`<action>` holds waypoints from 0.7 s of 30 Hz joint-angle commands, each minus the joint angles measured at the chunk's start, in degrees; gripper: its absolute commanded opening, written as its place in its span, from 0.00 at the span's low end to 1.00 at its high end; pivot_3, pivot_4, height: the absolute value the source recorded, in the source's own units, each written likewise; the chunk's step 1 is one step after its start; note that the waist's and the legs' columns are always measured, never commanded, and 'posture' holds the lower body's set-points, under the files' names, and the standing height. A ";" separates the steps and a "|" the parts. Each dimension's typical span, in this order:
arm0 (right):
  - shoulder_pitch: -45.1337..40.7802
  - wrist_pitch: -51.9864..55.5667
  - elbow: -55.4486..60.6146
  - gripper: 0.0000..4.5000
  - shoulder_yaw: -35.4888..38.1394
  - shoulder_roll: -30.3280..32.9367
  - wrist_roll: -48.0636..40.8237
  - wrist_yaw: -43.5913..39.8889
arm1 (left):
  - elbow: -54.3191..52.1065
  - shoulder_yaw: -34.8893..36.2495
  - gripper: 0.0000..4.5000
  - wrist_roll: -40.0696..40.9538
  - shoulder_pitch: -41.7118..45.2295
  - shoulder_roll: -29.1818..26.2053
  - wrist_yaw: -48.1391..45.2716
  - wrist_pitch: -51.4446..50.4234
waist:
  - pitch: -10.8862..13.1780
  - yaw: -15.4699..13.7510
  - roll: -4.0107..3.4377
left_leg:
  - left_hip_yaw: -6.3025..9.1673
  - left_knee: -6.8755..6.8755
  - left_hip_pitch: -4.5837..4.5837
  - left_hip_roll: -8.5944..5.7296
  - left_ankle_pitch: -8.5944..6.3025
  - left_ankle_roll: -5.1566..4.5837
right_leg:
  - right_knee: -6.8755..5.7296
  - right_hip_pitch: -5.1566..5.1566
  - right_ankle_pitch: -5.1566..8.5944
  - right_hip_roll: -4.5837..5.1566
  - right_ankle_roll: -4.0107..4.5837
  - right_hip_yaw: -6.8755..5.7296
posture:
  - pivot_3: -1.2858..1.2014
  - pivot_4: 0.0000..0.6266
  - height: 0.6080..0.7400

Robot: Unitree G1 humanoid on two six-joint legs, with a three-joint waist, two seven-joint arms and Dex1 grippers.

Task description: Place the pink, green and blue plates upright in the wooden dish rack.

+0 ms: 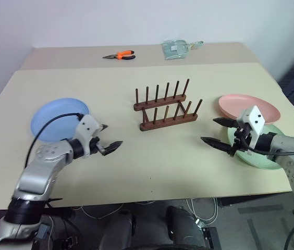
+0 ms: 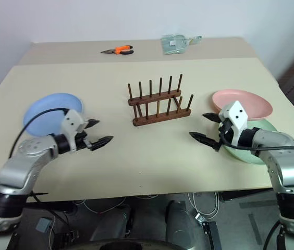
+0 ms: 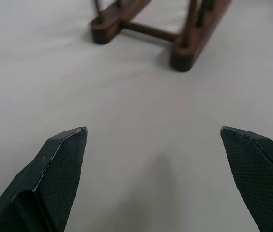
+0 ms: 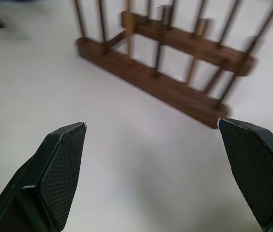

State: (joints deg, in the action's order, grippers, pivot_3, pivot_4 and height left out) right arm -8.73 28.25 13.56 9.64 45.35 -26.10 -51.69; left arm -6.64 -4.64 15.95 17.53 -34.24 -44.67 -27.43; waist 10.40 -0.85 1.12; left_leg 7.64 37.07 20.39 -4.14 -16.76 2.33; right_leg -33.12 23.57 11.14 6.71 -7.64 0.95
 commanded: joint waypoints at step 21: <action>14.53 0.92 15.79 1.00 4.82 -3.34 0.16 9.70 | 41.95 -11.17 0.18 -11.45 24.78 17.02 -16.52 22.10 | -0.02 0.08 0.07 | 0.03 0.05 -0.01 -0.02 -0.01 -0.03 | 0.02 -0.07 -0.07 0.02 -0.26 -0.05 | 0.52 0.24 1.00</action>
State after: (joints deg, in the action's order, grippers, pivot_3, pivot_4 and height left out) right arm 5.22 29.61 27.57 13.70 41.50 -25.95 -41.80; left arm 37.74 -14.97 4.15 44.10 -16.63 -58.05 -4.87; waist 10.38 -0.77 1.19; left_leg 7.67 37.12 20.37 -4.16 -16.77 2.30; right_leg -33.10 23.49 11.07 6.73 -7.90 0.90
